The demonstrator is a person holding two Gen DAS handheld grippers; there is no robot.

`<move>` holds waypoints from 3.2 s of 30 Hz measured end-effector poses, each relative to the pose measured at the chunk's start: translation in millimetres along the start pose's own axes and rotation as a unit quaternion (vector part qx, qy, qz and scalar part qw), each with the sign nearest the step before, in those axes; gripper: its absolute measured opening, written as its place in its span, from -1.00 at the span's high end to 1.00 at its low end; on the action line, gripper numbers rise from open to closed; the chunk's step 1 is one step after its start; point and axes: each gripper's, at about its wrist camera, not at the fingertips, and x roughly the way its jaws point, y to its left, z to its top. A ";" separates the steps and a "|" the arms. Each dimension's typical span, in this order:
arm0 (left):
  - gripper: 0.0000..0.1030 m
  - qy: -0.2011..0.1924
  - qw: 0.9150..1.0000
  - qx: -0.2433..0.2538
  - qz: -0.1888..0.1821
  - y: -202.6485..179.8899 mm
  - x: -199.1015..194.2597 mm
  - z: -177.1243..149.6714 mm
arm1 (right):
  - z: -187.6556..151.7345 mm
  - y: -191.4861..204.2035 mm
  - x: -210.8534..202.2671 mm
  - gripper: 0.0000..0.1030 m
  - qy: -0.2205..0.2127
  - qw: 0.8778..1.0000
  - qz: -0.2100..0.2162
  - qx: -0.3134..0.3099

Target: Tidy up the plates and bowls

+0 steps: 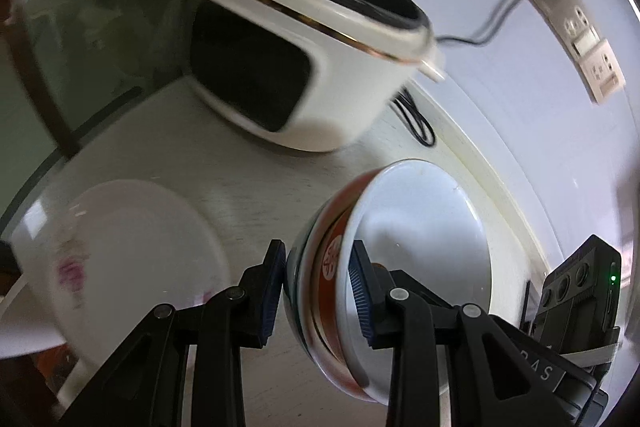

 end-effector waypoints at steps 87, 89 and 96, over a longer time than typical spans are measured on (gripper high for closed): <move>-0.83 -0.096 0.991 -0.083 0.033 138.9 -29.8 -34.0 | -36.9 76.4 46.4 -0.68 -0.046 0.987 -0.049 -0.147; -1.00 -0.102 0.991 -0.080 0.041 133.5 -33.2 -39.0 | -39.2 70.6 34.1 -0.70 -0.064 0.986 -0.044 -0.147; -1.00 -0.185 0.977 -0.019 0.106 96.7 -73.4 -67.6 | -54.7 44.1 0.4 -0.70 -0.084 0.985 -0.043 -0.142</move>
